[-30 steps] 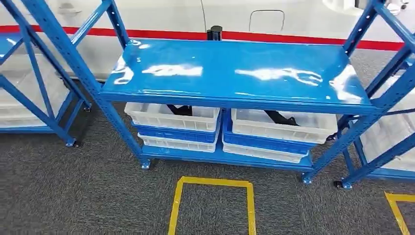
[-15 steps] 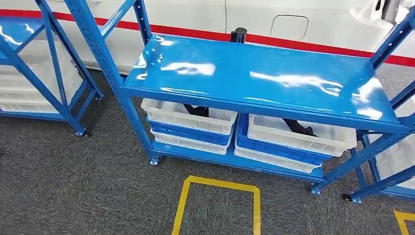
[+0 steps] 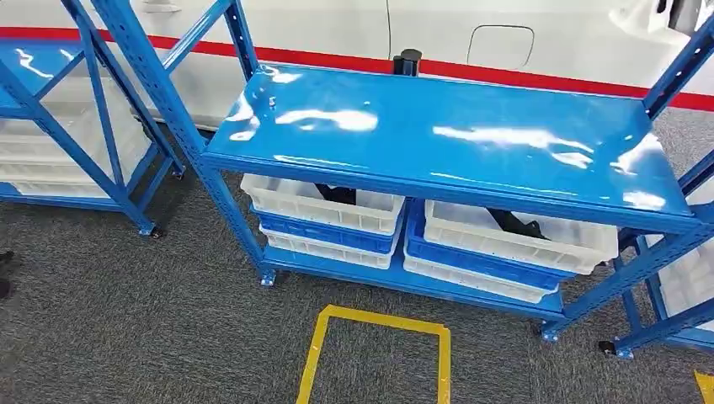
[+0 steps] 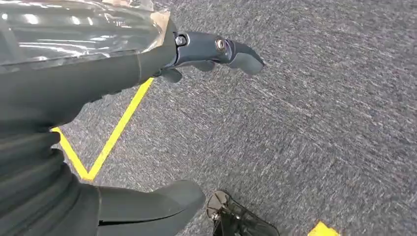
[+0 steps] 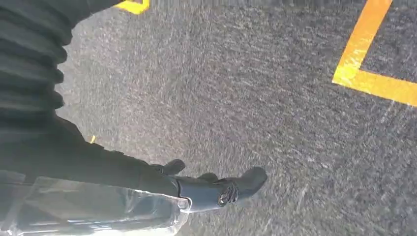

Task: Take the parts from the cabinet and place them on the table.

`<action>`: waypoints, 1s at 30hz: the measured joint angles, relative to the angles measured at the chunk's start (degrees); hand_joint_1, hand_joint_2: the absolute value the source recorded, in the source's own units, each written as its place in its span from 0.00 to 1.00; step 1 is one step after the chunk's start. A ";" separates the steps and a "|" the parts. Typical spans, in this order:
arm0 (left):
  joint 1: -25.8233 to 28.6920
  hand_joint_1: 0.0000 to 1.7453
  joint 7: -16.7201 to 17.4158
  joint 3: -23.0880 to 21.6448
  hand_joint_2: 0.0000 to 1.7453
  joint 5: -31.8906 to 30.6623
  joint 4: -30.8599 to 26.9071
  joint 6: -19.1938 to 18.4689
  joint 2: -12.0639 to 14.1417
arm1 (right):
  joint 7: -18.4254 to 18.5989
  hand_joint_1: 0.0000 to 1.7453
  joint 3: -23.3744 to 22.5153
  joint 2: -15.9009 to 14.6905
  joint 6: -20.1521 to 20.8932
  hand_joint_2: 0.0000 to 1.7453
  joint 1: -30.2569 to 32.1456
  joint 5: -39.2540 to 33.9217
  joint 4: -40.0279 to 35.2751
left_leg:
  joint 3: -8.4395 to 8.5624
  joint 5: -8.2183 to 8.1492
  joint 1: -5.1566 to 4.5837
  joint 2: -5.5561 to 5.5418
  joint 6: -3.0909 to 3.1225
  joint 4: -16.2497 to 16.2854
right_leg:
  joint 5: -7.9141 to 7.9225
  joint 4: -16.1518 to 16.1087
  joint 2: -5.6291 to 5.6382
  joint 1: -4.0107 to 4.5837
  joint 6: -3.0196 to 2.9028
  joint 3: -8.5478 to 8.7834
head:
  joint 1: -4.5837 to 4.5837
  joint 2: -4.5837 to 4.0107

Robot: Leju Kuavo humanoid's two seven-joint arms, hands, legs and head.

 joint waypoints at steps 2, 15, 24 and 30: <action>0.49 0.00 0.73 -2.81 1.00 1.60 -0.48 -1.38 0.31 | -0.11 0.00 0.09 -0.07 1.49 1.00 0.58 -1.69 -0.37 | 0.04 -0.02 0.15 0.00 -1.45 -0.18 | -0.04 0.05 -0.01 0.08 -0.05 -0.01 | 0.02 0.00; 4.16 0.00 5.19 -21.53 1.00 11.18 -4.31 -9.58 2.47 | -1.01 0.00 2.27 -0.42 10.48 1.00 4.51 -11.37 -3.76 | 0.07 -0.21 -0.22 0.03 -2.18 -0.19 | -0.11 -0.12 0.00 -0.18 -0.14 0.07 | 0.07 0.00; 6.71 0.00 8.37 -34.95 0.00 17.92 -7.08 -15.30 4.00 | -1.64 0.00 3.85 -0.61 16.79 0.00 7.22 -18.18 -6.32 | 0.03 -0.28 -0.27 0.05 -2.08 -0.17 | -0.11 -0.17 0.00 -0.24 -0.13 0.10 | 0.04 0.00; 8.47 0.00 10.52 -44.04 0.00 22.58 -8.98 -19.30 4.98 | -2.12 0.00 5.00 -0.85 21.16 1.00 9.06 -22.93 -8.09 | 0.03 -0.29 -0.25 0.05 -2.06 -0.17 | -0.12 -0.17 0.00 -0.23 -0.13 0.09 | 0.04 0.00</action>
